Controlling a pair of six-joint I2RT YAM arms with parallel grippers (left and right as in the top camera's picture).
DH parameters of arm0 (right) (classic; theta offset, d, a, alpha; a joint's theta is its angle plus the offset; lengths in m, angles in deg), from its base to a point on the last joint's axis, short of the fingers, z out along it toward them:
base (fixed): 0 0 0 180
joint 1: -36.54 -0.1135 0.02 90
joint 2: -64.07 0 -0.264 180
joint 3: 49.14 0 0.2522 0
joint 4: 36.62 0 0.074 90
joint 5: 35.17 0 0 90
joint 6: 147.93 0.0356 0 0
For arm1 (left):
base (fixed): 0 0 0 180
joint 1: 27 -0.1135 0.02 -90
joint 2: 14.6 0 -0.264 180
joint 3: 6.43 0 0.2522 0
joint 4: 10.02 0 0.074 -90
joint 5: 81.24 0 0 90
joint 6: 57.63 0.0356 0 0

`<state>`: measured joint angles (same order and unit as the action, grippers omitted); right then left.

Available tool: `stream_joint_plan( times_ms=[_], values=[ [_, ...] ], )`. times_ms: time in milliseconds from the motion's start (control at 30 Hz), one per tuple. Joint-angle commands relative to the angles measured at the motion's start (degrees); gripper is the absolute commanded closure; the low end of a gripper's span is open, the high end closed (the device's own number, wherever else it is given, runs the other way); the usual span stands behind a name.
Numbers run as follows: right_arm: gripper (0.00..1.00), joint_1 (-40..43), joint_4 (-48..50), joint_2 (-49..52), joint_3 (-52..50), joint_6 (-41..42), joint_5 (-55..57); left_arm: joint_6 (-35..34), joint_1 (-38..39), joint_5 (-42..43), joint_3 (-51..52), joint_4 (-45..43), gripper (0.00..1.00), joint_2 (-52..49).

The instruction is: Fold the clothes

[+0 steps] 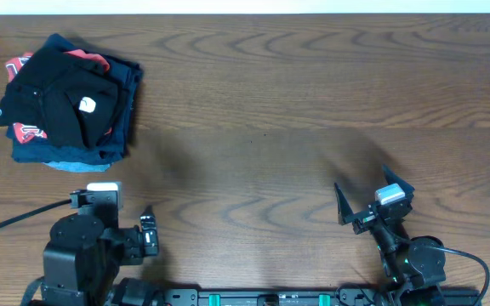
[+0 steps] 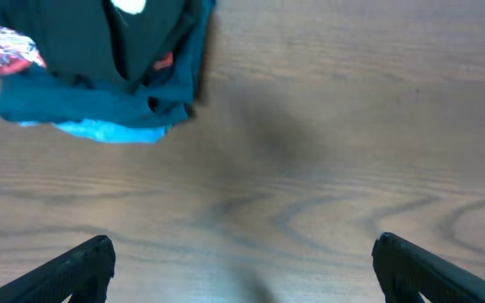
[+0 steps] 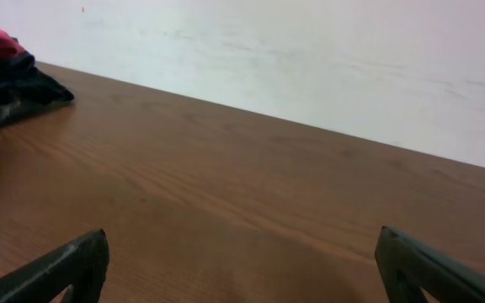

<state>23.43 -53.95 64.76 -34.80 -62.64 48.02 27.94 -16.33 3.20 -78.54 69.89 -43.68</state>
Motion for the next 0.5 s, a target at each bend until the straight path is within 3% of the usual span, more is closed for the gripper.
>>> stream_joint_plan(
  times_ms=[0,233,467],
  values=[
    [0.01,0.83,-0.04,-0.35,-0.26,-0.72,0.42,0.44,-2.16,-0.81,1.38,-3.08,0.02,2.97],
    [0.01,0.83,-0.04,-0.35,-0.26,-0.72,0.42,0.35,-5.42,3.13,14.97,-26.75,0.02,11.45],
    [0.01,0.83,-0.04,-0.35,-0.26,-0.72,0.42,0.55,-5.44,5.62,31.65,-43.23,0.02,18.99]
  ],
)
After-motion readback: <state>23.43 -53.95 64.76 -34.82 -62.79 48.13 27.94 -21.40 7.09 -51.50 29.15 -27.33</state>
